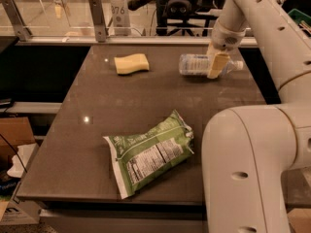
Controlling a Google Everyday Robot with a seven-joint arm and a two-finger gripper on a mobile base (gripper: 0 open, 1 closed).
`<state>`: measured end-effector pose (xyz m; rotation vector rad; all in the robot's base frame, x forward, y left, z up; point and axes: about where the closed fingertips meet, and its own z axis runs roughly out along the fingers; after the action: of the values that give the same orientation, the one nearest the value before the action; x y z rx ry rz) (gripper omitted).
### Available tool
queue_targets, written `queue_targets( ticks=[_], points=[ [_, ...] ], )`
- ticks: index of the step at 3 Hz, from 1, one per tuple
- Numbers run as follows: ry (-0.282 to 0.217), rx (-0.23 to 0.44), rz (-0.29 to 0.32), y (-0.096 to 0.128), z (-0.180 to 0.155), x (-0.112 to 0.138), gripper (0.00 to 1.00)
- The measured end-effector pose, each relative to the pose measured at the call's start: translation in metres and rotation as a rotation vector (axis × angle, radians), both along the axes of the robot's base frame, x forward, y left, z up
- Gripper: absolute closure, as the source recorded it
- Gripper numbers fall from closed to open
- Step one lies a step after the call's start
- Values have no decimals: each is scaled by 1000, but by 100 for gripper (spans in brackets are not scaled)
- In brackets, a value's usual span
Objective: Pick blue plastic bottle
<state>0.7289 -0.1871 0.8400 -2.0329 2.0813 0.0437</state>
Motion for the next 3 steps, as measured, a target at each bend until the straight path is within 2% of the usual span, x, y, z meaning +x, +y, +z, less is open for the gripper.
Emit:
queue_targets(
  ticks=[1,3],
  points=[
    [-48,42,-10,10,38,-6,100],
    [-170,133,26,42,130,-27,100]
  ],
)
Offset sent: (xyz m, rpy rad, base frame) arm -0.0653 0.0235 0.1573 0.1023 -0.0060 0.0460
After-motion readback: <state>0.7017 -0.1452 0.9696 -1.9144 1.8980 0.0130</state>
